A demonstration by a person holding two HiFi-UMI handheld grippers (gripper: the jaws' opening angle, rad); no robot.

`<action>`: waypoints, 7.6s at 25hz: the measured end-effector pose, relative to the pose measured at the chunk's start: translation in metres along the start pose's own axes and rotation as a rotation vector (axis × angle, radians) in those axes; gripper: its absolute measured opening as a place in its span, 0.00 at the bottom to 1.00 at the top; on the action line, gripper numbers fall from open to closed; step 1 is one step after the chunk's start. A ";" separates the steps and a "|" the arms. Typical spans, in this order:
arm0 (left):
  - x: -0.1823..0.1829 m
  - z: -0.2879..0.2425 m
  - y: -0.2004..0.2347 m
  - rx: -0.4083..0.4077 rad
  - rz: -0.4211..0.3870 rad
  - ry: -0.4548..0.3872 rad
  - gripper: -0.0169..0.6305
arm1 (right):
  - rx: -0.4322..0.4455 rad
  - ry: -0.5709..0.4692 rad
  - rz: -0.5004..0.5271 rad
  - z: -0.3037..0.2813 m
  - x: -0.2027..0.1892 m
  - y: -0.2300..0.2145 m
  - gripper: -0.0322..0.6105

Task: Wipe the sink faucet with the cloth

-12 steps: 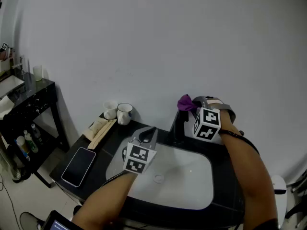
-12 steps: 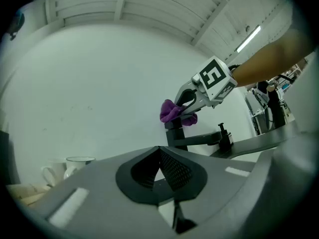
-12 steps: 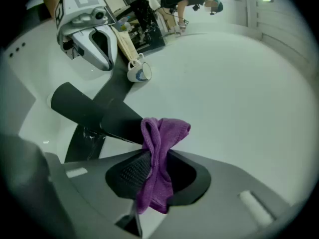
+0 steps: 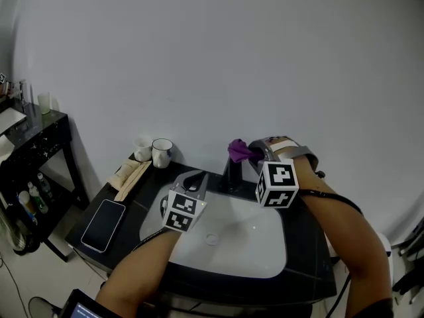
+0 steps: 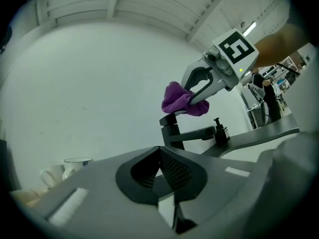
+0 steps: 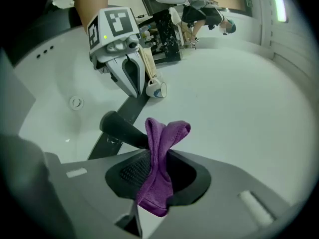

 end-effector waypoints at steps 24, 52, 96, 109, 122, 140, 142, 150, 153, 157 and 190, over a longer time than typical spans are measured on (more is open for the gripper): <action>-0.003 -0.002 -0.003 -0.002 -0.034 0.021 0.05 | -0.033 -0.002 -0.282 -0.017 -0.024 0.050 0.20; -0.009 -0.006 0.000 -0.017 -0.040 0.053 0.05 | -0.071 -0.052 0.059 0.017 0.028 0.072 0.20; -0.006 -0.011 0.002 -0.030 0.077 0.032 0.05 | -0.249 0.035 -0.374 -0.080 0.021 0.125 0.20; -0.004 -0.010 -0.002 -0.044 0.070 0.031 0.05 | -0.121 0.024 -0.196 -0.079 0.038 0.147 0.19; -0.009 -0.001 0.015 0.015 0.109 0.067 0.05 | -0.196 0.062 -0.234 -0.020 -0.012 0.139 0.19; -0.011 -0.005 0.012 -0.001 0.127 0.067 0.05 | -0.268 0.222 -0.298 -0.051 -0.068 0.035 0.19; -0.010 -0.005 0.011 -0.007 0.126 0.065 0.05 | -0.240 0.227 -0.274 -0.060 -0.061 0.039 0.19; -0.004 -0.006 0.000 -0.033 0.011 0.051 0.05 | -0.177 0.201 -0.194 -0.071 -0.036 0.073 0.19; -0.001 -0.004 -0.003 -0.034 -0.020 0.049 0.05 | -0.152 0.190 -0.152 -0.077 -0.031 0.087 0.19; -0.001 -0.004 -0.003 -0.039 -0.016 0.046 0.05 | -0.120 0.189 -0.125 -0.081 -0.026 0.100 0.19; 0.000 0.027 0.017 0.116 0.055 0.064 0.05 | 0.094 -0.256 -1.571 0.028 -0.010 0.125 0.19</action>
Point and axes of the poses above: the fingertips, and each gripper's own axes: z backward along the fingers, y to its left, x out of its top, the point moved 7 cm from there along z, backward along the fingers, and after that the axes turned 3 degrees about z, right-handed, at the moved point
